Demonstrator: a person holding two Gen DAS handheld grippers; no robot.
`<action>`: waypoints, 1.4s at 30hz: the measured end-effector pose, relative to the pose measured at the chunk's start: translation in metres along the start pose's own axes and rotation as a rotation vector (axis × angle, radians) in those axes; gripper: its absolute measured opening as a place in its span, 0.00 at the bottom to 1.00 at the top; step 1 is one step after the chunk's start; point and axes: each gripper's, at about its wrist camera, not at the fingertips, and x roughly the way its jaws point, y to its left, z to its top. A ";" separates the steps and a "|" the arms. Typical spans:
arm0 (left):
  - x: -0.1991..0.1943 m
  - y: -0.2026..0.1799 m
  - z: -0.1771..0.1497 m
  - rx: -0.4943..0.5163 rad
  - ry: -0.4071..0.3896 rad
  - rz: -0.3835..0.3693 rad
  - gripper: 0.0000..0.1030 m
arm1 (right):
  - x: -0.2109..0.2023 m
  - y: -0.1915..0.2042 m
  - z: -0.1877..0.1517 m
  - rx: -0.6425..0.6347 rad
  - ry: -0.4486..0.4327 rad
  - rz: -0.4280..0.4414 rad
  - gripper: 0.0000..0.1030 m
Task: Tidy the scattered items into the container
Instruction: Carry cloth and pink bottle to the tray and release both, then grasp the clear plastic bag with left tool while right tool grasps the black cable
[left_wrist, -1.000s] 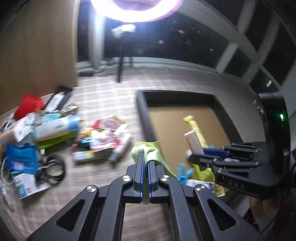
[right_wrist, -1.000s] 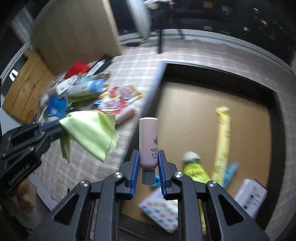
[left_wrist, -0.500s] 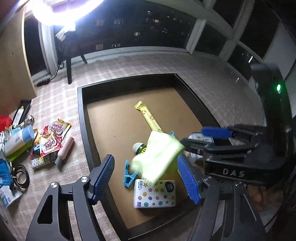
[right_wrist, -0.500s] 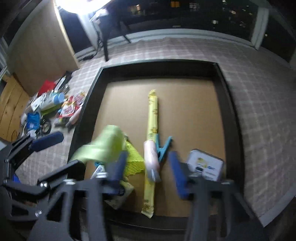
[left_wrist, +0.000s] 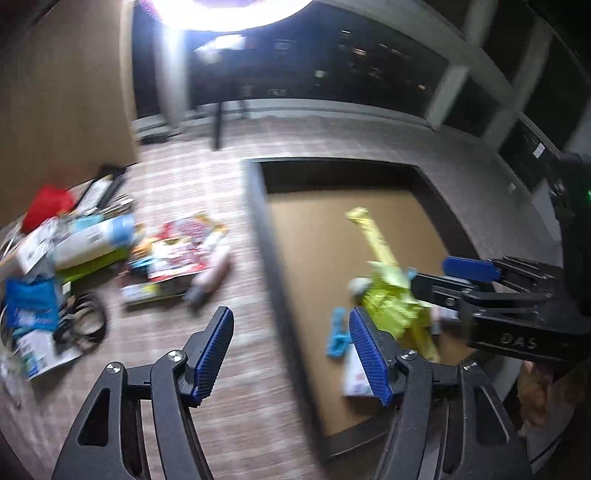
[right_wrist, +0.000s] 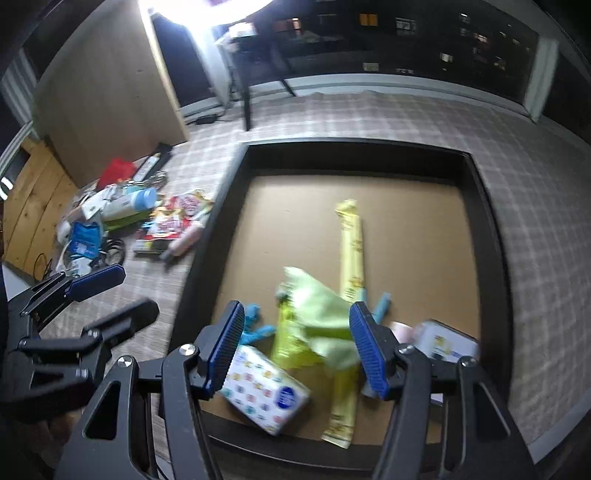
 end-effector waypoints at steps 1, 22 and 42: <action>-0.004 0.013 -0.001 -0.021 -0.007 0.014 0.60 | 0.002 0.008 0.002 -0.013 -0.001 0.008 0.57; -0.075 0.292 -0.072 -0.379 -0.018 0.270 0.58 | 0.066 0.237 0.023 -0.249 0.060 0.161 0.56; -0.038 0.387 -0.104 -0.494 0.103 0.327 0.49 | 0.168 0.324 0.033 -0.380 0.215 0.116 0.36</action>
